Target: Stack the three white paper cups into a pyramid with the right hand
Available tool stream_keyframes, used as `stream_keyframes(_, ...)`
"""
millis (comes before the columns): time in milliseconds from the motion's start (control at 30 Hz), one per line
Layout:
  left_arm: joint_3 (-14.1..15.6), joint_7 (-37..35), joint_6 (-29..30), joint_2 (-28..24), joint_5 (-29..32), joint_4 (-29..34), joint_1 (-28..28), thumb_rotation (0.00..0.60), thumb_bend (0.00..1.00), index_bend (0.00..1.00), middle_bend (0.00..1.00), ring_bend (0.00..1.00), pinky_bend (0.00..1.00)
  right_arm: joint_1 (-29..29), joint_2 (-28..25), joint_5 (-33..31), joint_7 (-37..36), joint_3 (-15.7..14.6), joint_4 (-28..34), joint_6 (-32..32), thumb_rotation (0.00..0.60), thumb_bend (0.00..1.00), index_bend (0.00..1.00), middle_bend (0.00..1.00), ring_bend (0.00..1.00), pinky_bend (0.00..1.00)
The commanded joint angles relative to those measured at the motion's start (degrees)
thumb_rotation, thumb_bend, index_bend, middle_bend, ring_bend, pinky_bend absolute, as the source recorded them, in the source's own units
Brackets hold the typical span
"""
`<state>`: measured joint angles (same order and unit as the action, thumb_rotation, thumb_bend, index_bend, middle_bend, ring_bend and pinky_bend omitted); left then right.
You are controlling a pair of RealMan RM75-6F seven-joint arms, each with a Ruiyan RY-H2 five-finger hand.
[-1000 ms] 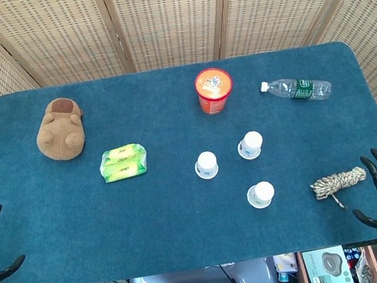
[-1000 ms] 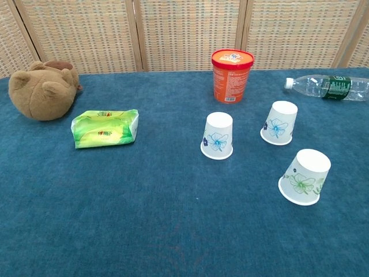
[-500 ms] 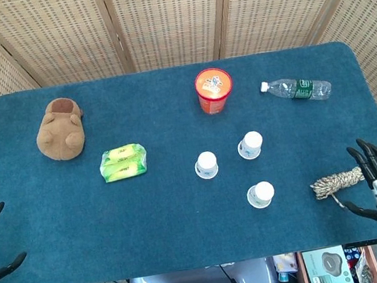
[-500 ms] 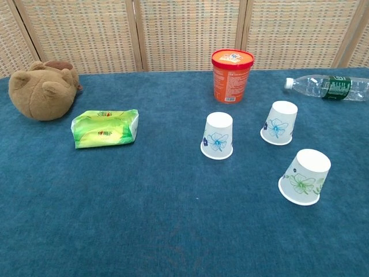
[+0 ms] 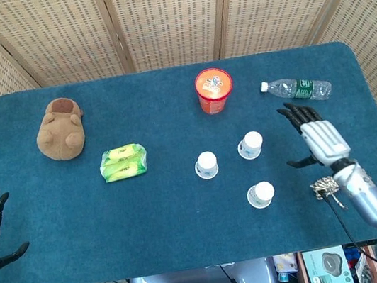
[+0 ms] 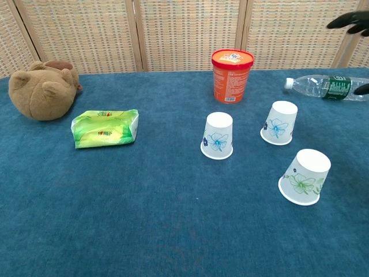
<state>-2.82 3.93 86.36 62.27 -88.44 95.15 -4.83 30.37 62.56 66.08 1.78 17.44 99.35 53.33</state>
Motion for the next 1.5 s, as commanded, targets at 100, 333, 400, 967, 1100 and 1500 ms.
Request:
stream_keyframes(100, -1.1, 0.2, -1.8, 0.3, 2.5, -0.4, -1.1, 0.600, 0.07, 0.00, 0.00, 0.00, 0.00, 11.4, 13.4, -12.2, 8.8, -0.1, -16.2, -8.9, 0.600, 0.07, 0.09, 0.12, 0.03, 0.05)
stream_keyframes(333, -1.8, 1.0, -4.0, 0.7, 5.1, -0.8, -2.1, 0.600, 0.07, 0.00, 0.00, 0.00, 0.00, 14.7, 18.3, -16.1, 10.8, -1.6, -22.6, -11.5, 0.600, 0.07, 0.13, 0.21, 0.14, 0.17)
stream_keyframes(400, -1.9, 1.2, -4.5, 0.8, 5.6, -1.0, -2.4, 0.600, 0.07, 0.00, 0.00, 0.00, 0.00, 15.4, 19.3, -16.5, 10.5, -1.8, -23.8, -12.3, 0.600, 0.08, 0.14, 0.23, 0.16, 0.18)
stream_keyframes(967, -2.0, 0.9, -5.8, 0.7, 7.3, -1.2, -3.1, 0.600, 0.07, 0.00, 0.00, 0.00, 0.00, 17.3, 23.6, -16.4, 10.8, -3.2, -29.6, -11.2, 0.600, 0.31, 0.47, 0.56, 0.46, 0.53)
stream_keyframes(1100, -1.8, 0.7, -5.5, 0.5, 6.9, -1.0, -3.0, 0.600, 0.07, 0.00, 0.00, 0.00, 0.00, 16.3, 21.8, -14.1, 9.8, -3.2, -26.6, -9.1, 0.600, 0.32, 0.49, 0.58, 0.48, 0.53)
stream_keyframes(1500, -0.8, -0.8, -4.3, -0.6, 4.5, 0.0, -2.6, 0.600, 0.07, 0.00, 0.00, 0.00, 0.00, 9.9, 8.8, 4.4, 4.3, -3.3, -4.4, 4.9, 0.600, 0.33, 0.49, 0.58, 0.48, 0.53)
